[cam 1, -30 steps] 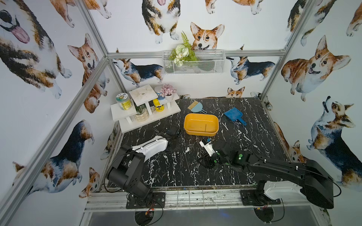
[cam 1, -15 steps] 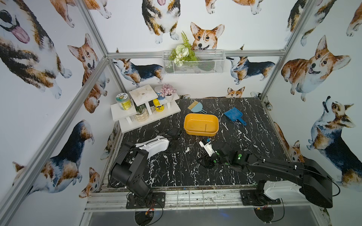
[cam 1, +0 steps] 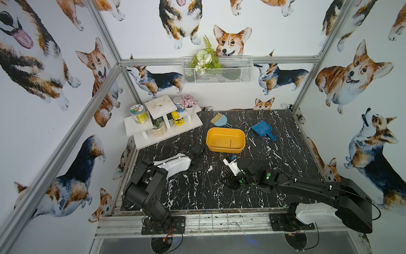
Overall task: Put the nails on the desktop into the storage box
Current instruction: Pick up the nail from the center of the board.
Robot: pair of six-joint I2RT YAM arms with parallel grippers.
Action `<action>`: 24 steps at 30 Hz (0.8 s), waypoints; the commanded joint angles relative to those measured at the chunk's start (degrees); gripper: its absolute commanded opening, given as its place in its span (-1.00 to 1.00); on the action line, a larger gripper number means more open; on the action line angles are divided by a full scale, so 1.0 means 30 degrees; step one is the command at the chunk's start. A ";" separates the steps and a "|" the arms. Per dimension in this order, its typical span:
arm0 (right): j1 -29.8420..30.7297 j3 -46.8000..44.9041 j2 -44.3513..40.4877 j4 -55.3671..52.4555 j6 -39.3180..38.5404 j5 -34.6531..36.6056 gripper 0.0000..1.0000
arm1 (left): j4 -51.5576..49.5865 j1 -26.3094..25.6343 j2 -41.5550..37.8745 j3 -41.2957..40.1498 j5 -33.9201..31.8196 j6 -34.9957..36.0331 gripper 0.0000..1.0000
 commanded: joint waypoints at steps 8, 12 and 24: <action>0.0055 -0.0169 -0.0394 0.0445 -0.0133 0.0298 -0.02 | -0.0522 -0.0157 0.0772 -0.1089 0.1195 -0.0141 -1.00; 0.0055 -0.0246 -0.0544 0.0350 -0.0154 0.0376 -0.02 | -0.0992 -0.0157 0.0221 -0.0918 0.0989 -0.0010 -1.00; 0.0056 -0.0403 -0.0562 0.0554 -0.0147 0.0369 -0.02 | -0.3229 -0.0157 -0.1864 0.0951 0.0541 0.0723 -1.00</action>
